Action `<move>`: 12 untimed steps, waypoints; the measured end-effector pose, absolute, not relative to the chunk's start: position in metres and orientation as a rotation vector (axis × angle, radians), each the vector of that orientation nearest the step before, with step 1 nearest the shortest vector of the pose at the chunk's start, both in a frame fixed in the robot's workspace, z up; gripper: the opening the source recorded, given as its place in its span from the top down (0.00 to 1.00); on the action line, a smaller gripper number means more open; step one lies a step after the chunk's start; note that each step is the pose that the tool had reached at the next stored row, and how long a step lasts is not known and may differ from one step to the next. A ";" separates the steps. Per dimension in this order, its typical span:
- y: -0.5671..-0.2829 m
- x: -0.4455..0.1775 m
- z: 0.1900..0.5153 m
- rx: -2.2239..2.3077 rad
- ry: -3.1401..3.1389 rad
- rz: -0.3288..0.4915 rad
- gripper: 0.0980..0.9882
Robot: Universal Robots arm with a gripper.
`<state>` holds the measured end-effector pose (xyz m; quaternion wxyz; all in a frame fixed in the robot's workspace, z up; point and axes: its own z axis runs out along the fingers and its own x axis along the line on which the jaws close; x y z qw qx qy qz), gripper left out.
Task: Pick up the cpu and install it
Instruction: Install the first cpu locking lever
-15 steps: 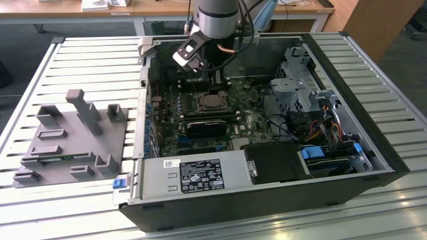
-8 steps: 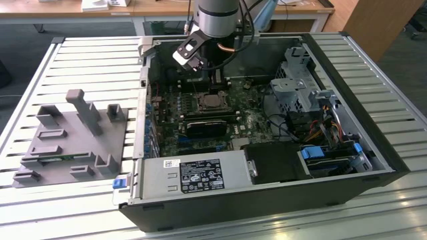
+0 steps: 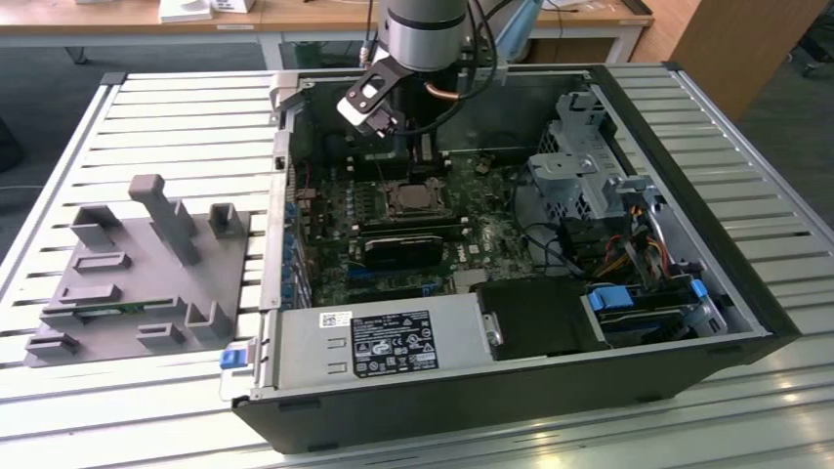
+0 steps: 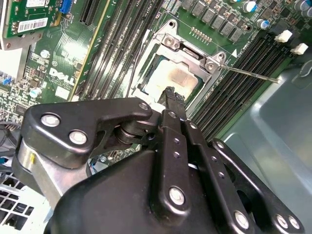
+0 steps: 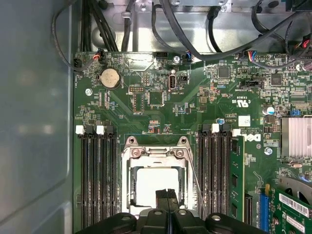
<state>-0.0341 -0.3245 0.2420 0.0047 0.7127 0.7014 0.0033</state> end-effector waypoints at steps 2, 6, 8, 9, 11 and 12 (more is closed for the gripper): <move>-0.324 -0.034 0.243 2.232 2.197 0.010 0.99; -0.324 -0.034 0.244 2.232 2.197 0.010 0.99; -0.324 -0.034 0.245 2.232 2.197 0.010 0.99; -0.324 -0.034 0.245 2.232 2.197 0.011 0.99; -0.324 -0.034 0.246 2.232 2.197 0.010 0.99; -0.324 -0.034 0.246 2.232 2.197 0.011 0.99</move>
